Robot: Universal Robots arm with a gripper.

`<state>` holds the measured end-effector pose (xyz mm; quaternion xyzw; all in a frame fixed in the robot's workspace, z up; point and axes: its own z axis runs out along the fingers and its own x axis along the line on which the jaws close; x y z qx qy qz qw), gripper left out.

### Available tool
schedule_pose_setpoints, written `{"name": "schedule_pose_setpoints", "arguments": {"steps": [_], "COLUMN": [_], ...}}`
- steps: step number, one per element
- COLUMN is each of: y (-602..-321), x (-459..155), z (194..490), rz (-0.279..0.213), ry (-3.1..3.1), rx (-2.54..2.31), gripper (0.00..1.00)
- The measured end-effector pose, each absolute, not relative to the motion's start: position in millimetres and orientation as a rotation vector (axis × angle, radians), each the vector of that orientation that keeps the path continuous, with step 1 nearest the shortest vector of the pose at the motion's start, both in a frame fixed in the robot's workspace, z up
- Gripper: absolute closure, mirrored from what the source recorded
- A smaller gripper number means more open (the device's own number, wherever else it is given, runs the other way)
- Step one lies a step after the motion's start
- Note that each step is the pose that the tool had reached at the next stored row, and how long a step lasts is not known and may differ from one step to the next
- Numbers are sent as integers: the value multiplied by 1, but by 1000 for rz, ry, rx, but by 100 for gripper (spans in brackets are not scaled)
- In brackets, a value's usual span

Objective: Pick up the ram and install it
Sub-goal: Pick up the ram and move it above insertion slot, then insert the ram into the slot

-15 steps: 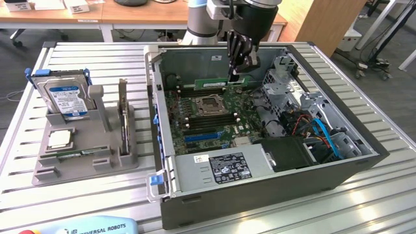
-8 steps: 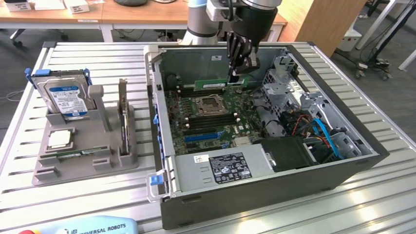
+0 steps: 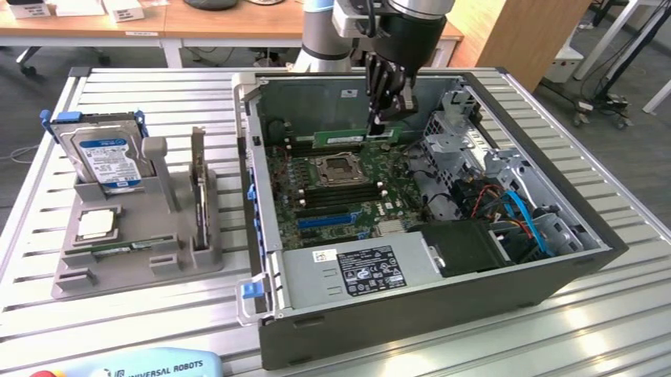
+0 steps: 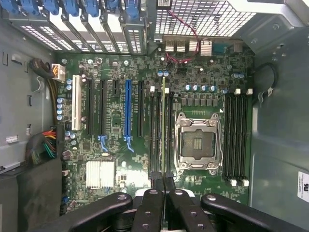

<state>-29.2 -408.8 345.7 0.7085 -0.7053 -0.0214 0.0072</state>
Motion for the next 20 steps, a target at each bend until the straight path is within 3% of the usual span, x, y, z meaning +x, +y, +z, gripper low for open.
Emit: {"name": "schedule_pose_setpoints", "arguments": {"steps": [20], "y": [-409], "x": [-29], "z": [336], "rz": [-60], "ry": [-2209], "rx": [2219], "gripper": [89]}}
